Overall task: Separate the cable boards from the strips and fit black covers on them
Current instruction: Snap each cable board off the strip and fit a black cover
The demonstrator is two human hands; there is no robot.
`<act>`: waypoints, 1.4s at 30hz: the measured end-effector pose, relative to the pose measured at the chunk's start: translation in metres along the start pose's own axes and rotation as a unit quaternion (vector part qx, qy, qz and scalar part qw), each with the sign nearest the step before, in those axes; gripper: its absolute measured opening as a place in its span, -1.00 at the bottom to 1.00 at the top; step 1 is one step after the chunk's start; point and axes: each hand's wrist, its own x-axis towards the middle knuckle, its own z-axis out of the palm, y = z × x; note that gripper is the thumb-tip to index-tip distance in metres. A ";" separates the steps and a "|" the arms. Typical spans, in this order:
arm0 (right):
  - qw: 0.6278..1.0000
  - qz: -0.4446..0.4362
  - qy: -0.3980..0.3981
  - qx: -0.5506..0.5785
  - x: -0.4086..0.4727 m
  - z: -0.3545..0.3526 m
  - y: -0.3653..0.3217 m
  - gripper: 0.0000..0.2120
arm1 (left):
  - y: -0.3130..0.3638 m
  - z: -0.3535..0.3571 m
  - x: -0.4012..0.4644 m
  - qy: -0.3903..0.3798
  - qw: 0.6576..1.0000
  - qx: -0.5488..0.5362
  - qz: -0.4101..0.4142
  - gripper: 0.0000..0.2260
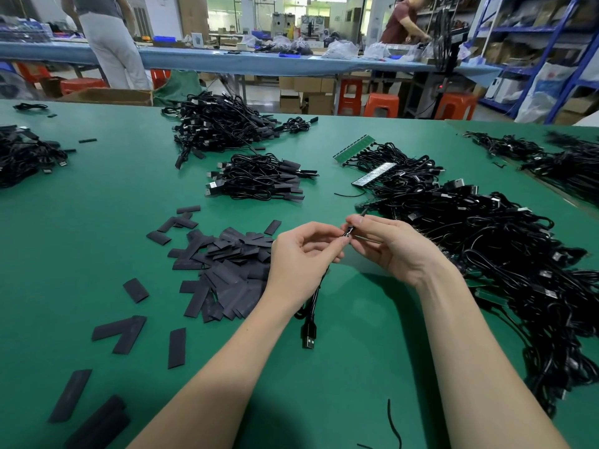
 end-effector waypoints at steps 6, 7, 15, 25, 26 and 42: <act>1.000 0.000 0.006 0.007 -0.001 0.001 0.001 -0.88 | -0.001 -0.001 0.000 -0.001 1.000 0.009 0.006 -0.93; 1.000 0.000 0.005 0.007 -0.001 0.001 0.001 -0.87 | -0.001 0.000 0.000 -0.002 1.000 0.013 0.009 -0.93; 1.000 0.015 -0.015 -0.023 -0.004 0.001 0.000 -0.88 | -0.004 0.000 0.000 -0.005 0.999 0.023 0.022 -0.91; 0.996 0.034 -0.058 -0.062 -0.006 0.002 0.001 -0.76 | -0.004 -0.004 0.001 0.002 1.000 0.003 0.023 -0.90; 0.995 0.035 -0.061 -0.065 -0.006 0.002 0.001 -0.77 | -0.004 -0.004 0.001 0.004 1.000 -0.001 0.022 -0.90; 0.997 -0.073 -0.023 -0.016 -0.005 0.007 0.001 -0.59 | -0.003 -0.003 0.002 0.005 1.000 -0.027 0.003 -0.88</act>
